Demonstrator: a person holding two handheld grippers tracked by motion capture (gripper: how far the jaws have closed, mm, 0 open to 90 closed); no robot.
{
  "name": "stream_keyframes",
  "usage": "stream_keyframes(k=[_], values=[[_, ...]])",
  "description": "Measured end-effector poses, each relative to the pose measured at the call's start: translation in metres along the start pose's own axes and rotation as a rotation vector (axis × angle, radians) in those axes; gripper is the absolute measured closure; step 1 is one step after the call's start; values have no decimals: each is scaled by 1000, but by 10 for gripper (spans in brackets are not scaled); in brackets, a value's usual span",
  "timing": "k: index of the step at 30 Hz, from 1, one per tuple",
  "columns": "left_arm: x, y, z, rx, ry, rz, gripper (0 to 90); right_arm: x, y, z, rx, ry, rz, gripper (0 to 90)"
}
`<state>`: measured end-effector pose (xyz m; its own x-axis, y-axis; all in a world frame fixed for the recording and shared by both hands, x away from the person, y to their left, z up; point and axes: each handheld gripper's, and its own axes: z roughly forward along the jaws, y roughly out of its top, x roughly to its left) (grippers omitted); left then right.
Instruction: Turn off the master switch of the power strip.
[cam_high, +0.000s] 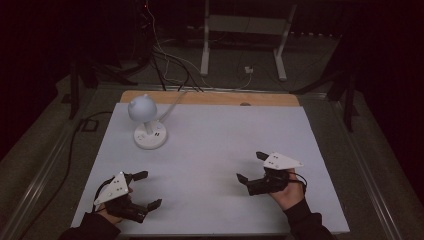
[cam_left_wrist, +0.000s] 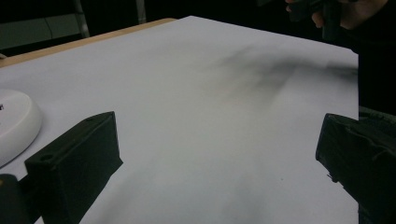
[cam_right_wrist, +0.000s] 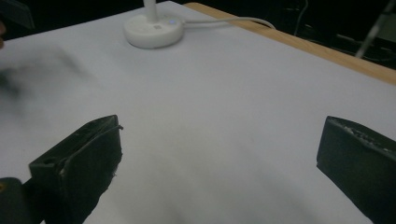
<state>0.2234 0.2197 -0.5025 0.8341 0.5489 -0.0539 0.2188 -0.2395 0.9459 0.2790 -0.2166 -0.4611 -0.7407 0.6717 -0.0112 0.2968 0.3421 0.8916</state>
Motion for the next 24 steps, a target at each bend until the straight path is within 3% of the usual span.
stream_keyframes(k=[19,22,24], values=[[0,0,0,2,-5,1,4,10,48,60,-29,101,-55,0],[0,0,0,2,-6,1,4,13,54,71,-18,134,-48,0],[0,0,0,1,-5,1,3,15,58,78,4,190,-32,0]])
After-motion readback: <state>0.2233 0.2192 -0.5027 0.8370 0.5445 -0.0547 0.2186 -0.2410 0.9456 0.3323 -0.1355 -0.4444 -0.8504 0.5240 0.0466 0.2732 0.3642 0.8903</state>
